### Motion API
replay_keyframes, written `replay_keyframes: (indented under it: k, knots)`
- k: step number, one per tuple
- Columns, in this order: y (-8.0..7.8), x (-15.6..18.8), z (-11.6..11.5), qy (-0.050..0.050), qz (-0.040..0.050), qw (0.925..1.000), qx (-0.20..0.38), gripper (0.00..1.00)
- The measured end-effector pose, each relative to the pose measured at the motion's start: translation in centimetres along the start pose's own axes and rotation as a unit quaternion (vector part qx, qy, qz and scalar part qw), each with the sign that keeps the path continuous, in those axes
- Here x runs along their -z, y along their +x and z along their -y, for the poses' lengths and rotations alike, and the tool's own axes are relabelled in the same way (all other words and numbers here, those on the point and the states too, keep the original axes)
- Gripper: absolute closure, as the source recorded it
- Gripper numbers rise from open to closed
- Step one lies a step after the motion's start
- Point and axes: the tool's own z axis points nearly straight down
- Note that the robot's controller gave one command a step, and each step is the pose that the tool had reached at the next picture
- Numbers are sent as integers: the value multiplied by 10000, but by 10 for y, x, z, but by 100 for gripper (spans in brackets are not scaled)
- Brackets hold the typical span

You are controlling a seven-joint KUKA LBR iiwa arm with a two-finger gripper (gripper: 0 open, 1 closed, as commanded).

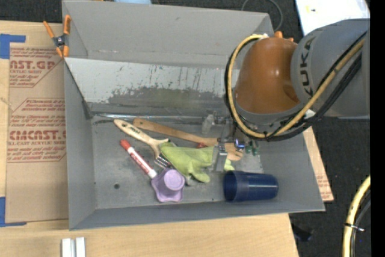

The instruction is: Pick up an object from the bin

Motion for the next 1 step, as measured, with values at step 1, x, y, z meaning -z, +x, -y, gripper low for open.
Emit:
replay_keyframes:
  k: [1]
  knots:
    - [17, -86, 41, -4, 14, 9985, 539, 0]
